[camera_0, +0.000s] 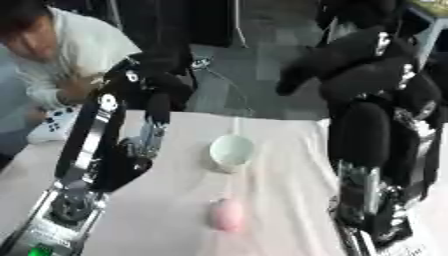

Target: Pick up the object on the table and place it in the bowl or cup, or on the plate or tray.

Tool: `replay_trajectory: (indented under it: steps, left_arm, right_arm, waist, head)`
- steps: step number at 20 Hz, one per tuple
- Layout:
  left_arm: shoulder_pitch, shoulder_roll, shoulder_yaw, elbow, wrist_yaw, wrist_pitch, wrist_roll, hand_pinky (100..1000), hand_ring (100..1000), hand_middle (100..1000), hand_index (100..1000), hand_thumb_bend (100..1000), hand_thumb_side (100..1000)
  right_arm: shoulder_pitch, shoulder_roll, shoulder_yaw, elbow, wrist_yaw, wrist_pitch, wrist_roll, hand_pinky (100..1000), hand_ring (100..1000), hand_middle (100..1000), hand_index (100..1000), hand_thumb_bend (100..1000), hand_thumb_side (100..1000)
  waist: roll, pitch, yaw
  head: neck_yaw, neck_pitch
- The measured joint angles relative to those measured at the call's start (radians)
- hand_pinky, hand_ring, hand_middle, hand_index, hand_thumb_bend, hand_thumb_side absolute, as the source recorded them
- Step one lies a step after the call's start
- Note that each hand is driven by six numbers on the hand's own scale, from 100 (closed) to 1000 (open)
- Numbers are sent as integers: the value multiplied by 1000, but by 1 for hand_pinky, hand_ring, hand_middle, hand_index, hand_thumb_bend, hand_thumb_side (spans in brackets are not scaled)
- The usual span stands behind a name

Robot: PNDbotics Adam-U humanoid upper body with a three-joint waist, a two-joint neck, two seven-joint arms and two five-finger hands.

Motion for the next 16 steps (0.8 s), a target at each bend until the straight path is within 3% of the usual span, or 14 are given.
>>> replay_trajectory:
  steps: [3, 5, 7, 10, 16]
  left_arm:
    - [4, 0, 6, 0, -52, 22, -46, 783, 717, 874, 907, 241, 631]
    - [13, 5, 7, 0, -87, 48, -89, 798, 718, 869, 883, 367, 596]
    - [17, 36, 4, 8, -110, 80, -145, 785, 710, 861, 905, 445, 568]
    - [-2, 98, -9, 60, -111, 110, -236, 782, 728, 867, 913, 638, 457]
    - [-80, 196, -53, 202, -84, 110, -412, 792, 731, 891, 938, 704, 409]
  right_arm:
    - [0, 0, -2, 5, 28, 21, 6, 495, 616, 626, 640, 100, 416]
    - [0, 1, -5, 5, 38, 26, 3, 496, 615, 625, 640, 100, 415]
    - [4, 1, -5, 5, 44, 28, 0, 497, 614, 624, 641, 100, 412]
    - [10, 1, -5, 5, 45, 30, -2, 497, 613, 622, 639, 100, 408]
    - [19, 9, -4, 4, 43, 32, -4, 497, 613, 622, 639, 100, 409]
  waist:
    - [0, 0, -9]
    - [0, -3, -13]
    - [3, -11, -17]
    - [12, -18, -23]
    - [18, -24, -34]
  head:
    - [-2, -1]
    - [-2, -1]
    - [-2, -1]
    - [-2, -1]
    - [0, 0]
